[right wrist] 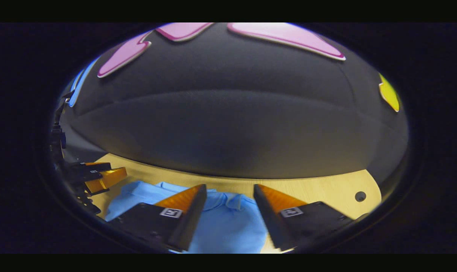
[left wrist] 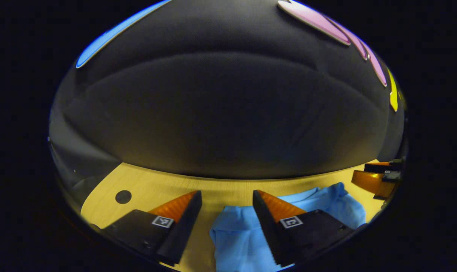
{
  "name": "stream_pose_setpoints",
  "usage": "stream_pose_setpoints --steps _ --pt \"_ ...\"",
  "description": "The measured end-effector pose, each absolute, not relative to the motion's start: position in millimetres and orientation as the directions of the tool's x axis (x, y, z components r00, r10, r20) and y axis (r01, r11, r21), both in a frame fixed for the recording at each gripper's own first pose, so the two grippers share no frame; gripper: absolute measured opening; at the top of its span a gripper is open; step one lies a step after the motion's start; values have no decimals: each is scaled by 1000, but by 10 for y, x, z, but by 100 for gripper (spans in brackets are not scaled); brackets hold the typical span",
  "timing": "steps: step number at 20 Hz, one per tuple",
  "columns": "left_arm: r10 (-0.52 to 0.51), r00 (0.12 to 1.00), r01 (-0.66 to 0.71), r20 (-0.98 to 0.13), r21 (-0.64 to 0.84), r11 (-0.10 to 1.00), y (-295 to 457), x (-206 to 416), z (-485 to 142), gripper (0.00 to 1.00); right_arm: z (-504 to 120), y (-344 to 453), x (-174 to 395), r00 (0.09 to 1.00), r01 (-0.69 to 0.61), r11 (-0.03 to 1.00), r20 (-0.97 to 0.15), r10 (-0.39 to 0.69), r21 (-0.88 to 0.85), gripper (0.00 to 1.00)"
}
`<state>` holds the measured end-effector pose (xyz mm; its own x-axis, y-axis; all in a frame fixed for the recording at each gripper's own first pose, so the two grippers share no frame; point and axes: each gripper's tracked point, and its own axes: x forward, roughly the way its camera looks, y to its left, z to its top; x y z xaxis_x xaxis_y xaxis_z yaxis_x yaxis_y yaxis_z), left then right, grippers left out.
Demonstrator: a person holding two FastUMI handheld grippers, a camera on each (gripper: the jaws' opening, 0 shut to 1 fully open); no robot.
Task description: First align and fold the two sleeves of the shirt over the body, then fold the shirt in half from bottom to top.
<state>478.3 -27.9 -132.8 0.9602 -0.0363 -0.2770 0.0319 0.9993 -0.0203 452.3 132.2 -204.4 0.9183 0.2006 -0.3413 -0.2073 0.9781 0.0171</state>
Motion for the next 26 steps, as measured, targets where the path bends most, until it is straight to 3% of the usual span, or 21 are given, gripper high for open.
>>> stream_pose_setpoints --steps 1,2,13,14,15,20,26 --pt "-44 968 44 -246 -8 999 -274 4630 -1193 98 -1976 1261 4423 924 -200 980 -331 191 8 97" --pt "-48 976 51 -214 7 999 -269 4476 -1038 100 -1936 1213 4337 931 -188 982 -319 176 -7 100" --pt "-129 990 127 50 40 991 -245 2114 507 100 -529 1080 2670 988 -97 994 -124 90 -46 99" --pt "-135 989 133 61 40 990 -239 1858 586 99 -398 1075 2432 990 -96 995 -110 91 -37 95" --pt "-136 988 134 70 34 990 -199 1616 648 100 -295 1079 2244 991 -96 995 -94 93 -27 99" --pt "-140 985 140 103 6 990 -16 509 871 99 57 1067 1293 995 -96 995 -31 95 -24 98" --pt "-138 988 139 63 -6 990 93 -438 693 99 139 1119 397 992 -123 992 -24 123 3 98"
